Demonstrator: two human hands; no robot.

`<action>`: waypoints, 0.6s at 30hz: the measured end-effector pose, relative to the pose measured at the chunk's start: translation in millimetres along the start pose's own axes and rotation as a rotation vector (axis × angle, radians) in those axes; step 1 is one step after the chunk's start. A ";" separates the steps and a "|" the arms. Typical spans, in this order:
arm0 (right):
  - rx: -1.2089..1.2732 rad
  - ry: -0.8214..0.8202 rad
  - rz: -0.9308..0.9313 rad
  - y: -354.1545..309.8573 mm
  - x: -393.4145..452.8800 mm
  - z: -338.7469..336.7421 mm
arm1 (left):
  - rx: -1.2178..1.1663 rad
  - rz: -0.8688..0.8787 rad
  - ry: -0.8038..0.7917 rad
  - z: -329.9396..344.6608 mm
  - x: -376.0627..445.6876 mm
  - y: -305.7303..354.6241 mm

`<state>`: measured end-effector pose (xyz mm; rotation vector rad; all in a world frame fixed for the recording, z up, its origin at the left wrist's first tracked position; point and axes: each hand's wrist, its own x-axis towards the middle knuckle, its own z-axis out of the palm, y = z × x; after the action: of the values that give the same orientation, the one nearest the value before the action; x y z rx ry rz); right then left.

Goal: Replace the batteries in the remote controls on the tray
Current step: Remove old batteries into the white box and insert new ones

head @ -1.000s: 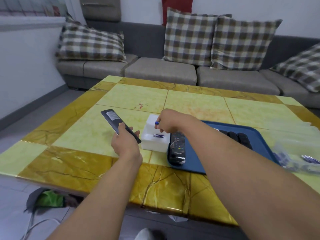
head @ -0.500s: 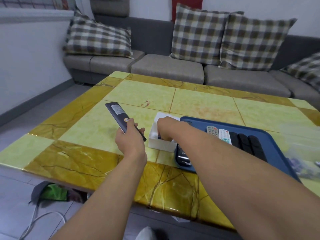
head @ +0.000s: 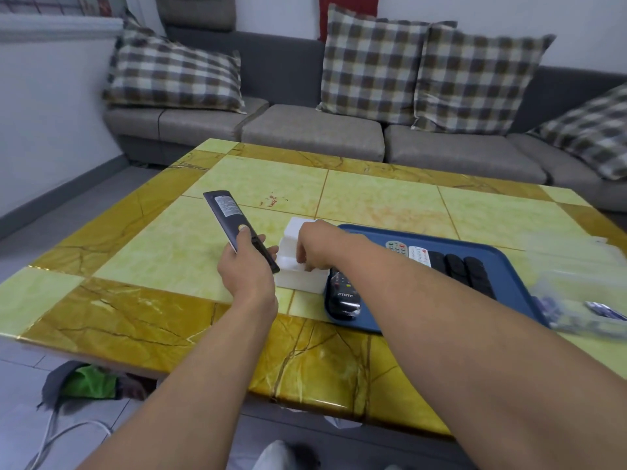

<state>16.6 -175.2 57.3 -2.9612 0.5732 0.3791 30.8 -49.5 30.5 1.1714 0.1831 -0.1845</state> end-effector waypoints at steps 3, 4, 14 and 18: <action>0.225 0.190 0.001 20.8 -14.6 -9.0 | 0.042 0.009 -0.091 4.8 -11.3 0.6; 0.310 0.268 0.018 29.0 -22.9 -11.0 | 0.063 0.023 -0.135 6.4 -15.5 -0.3; 1.337 0.409 0.249 73.6 -144.2 43.4 | 0.508 0.086 -0.689 34.6 -87.5 -34.0; 1.446 0.419 0.290 98.0 -161.9 56.5 | 0.662 0.185 -0.881 41.4 -99.4 -52.1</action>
<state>-178.6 -200.2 40.0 -1.5319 0.8145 -0.4855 -76.1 -102.6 23.1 1.6376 -0.8158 -0.6072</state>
